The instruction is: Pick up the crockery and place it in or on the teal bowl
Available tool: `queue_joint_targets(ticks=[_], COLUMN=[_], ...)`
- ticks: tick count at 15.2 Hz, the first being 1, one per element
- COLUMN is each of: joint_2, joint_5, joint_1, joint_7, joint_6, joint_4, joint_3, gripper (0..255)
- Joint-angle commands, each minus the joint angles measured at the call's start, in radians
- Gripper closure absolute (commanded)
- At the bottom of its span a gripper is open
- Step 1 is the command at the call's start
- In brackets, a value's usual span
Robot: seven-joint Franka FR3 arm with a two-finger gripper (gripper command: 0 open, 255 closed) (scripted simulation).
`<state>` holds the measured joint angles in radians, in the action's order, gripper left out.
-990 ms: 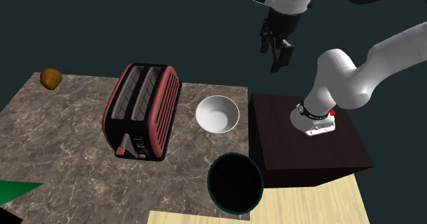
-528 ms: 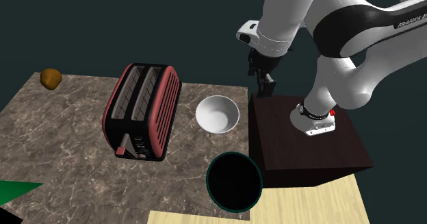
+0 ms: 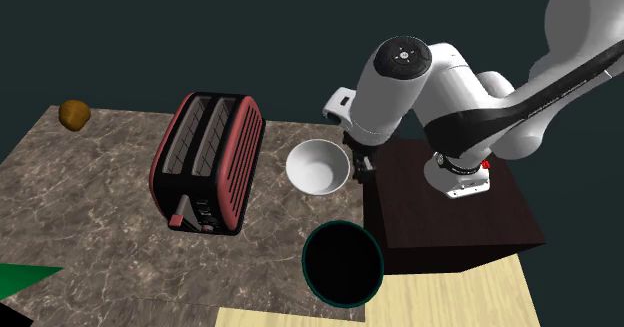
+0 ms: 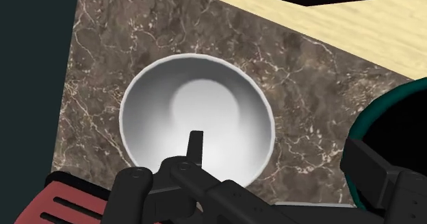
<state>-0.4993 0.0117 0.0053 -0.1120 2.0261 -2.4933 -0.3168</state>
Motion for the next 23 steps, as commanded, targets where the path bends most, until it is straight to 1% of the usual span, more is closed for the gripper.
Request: queue_joint_targets(ticks=[1,3,5,7,9,13,17,23], joint_2=[0.073,0.147,0.228,0.315,0.409,0.443,0.493,0.493], joint_5=[0.041,0.093,0.158,0.241,0.34,0.378,0.437,0.437], joint_1=[-0.016,-0.033,-0.053,-0.075,-0.092,-0.098,-0.112,-0.112], joint_7=[-0.045,-0.102,-0.169,-0.247,-0.335,-0.36,-0.4,-0.4], joint_6=[0.072,0.129,0.179,0.219,0.247,0.284,0.337,0.337], joint_4=[-0.006,-0.001,0.011,0.031,0.059,0.047,0.032,0.032], joint_3=[-0.04,-0.082,-0.123,-0.16,-0.19,-0.184,-0.175,-0.175], gripper=[0,0,0,0,0,0,0,0])
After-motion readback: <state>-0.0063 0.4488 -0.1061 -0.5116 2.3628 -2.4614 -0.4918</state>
